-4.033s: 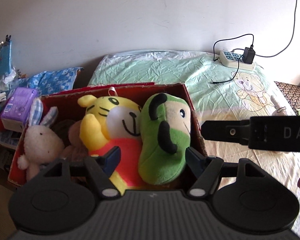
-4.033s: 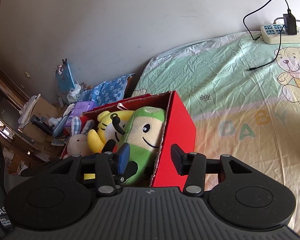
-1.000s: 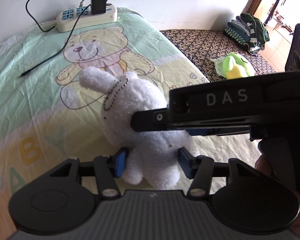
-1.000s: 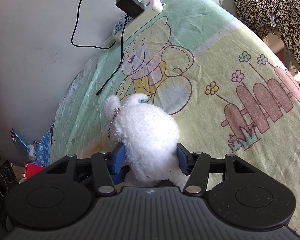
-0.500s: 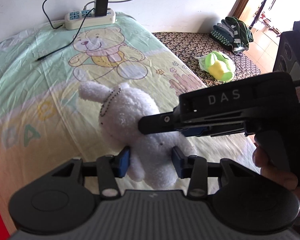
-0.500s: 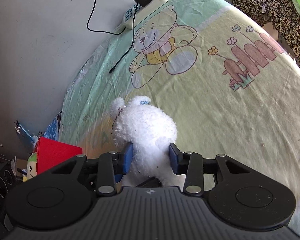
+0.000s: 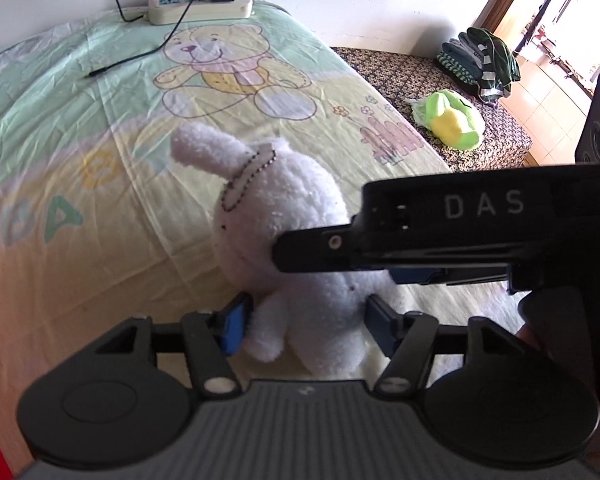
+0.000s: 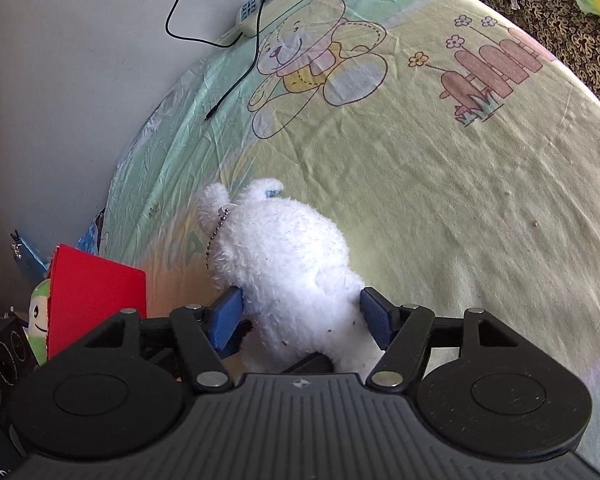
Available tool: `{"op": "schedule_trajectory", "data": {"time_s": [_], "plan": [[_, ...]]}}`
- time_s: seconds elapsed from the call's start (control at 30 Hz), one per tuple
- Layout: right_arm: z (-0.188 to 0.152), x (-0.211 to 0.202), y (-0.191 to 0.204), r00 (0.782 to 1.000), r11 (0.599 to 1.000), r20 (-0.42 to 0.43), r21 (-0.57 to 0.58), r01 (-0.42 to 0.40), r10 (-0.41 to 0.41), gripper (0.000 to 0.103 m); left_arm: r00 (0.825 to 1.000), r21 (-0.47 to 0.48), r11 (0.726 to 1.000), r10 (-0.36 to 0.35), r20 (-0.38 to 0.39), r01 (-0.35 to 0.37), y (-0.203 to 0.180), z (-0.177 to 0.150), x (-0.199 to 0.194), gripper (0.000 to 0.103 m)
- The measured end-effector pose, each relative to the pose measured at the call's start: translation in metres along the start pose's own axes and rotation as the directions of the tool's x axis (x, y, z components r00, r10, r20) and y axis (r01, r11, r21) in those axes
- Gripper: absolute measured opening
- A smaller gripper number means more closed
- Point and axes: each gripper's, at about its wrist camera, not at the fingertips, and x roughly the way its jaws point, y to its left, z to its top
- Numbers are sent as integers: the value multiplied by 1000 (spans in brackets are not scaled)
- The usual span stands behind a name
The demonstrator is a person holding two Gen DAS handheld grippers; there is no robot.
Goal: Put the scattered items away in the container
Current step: 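Lift the white bunny with the right gripper and carry it over the red box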
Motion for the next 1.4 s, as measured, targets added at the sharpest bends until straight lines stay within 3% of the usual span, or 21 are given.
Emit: {"op": "schedule_trajectory", "data": {"time_s": [0.07,0.17,0.3,0.47,0.67,0.93,1.07,1.13,1.4], "plan": [[-4,1,3,1000,999,-5,-29,23,-23,62,1000,19,1000,-12,4,12,-7,-1,0,44],[-8,-3,7,999,998,-1,-53,36,-36,53,998,102,994,38,48,-43,-24,-6,-10,43],[-15,-17,24,999,997,36,-71,6,-4,50,995,80,996,20,93,-28,-19,-8,-33,43],[-26,-38,63,993,991,106,-132,-36,50,50,980,78,997,9,197,-25,-1,-8,-91,43],[-45,-47,141,975,971,161,-205,-120,155,50,942,61,995,60,329,-85,37,-20,-175,43],[-79,-26,242,947,921,126,-302,-246,295,50,881,-19,983,172,440,-183,107,-54,-268,44],[-94,-3,274,947,908,81,-319,-272,312,50,851,-58,965,255,459,-257,139,-73,-297,44],[-101,9,288,948,905,55,-320,-280,313,50,844,-78,958,281,457,-277,155,-82,-306,44],[-129,60,340,948,893,-49,-322,-314,315,50,856,-151,938,345,386,-310,218,-116,-319,45]]}}
